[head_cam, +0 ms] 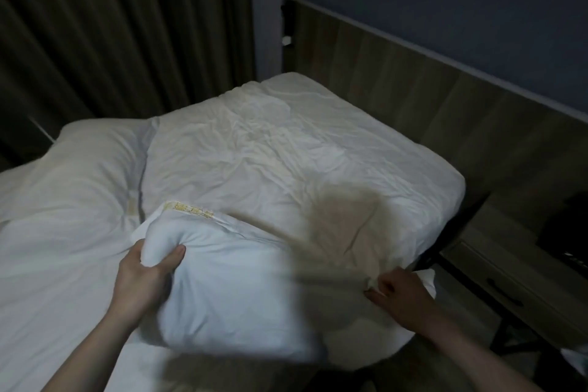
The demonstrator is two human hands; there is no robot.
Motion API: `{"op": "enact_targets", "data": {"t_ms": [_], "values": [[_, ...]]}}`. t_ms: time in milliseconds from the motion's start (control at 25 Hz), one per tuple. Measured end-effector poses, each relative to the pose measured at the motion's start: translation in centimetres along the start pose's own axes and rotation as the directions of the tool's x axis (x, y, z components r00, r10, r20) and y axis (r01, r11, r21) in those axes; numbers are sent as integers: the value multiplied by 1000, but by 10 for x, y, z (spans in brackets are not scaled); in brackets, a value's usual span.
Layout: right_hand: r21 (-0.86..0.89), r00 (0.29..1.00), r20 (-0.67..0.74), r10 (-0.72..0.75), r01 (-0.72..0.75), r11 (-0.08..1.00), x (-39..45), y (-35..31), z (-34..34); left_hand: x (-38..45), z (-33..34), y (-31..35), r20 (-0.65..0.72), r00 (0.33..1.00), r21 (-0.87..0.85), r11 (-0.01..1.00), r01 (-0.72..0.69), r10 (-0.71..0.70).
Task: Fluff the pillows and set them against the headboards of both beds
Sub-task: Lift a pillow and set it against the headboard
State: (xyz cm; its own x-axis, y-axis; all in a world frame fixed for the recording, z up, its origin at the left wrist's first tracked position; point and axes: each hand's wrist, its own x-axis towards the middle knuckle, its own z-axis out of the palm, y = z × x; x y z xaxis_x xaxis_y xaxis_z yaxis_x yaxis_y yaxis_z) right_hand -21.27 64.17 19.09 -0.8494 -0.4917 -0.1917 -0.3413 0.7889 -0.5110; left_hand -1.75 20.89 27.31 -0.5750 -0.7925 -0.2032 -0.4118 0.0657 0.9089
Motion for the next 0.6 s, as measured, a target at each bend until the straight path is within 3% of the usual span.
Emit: {"op": "enact_targets", "data": {"t_ms": [240, 400, 600], "values": [[160, 997, 41, 58, -64, 985, 11, 94, -84, -28, 133, 84, -44, 998, -173, 984, -48, 41], [165, 992, 115, 51, -69, 984, 31, 143, -143, -47, 210, 122, -44, 995, -209, 973, -97, 90], [234, 999, -24, 34, -27, 972, 70, 178, -203, -46, 271, 155, -79, 989, -177, 974, -138, 126]]}}
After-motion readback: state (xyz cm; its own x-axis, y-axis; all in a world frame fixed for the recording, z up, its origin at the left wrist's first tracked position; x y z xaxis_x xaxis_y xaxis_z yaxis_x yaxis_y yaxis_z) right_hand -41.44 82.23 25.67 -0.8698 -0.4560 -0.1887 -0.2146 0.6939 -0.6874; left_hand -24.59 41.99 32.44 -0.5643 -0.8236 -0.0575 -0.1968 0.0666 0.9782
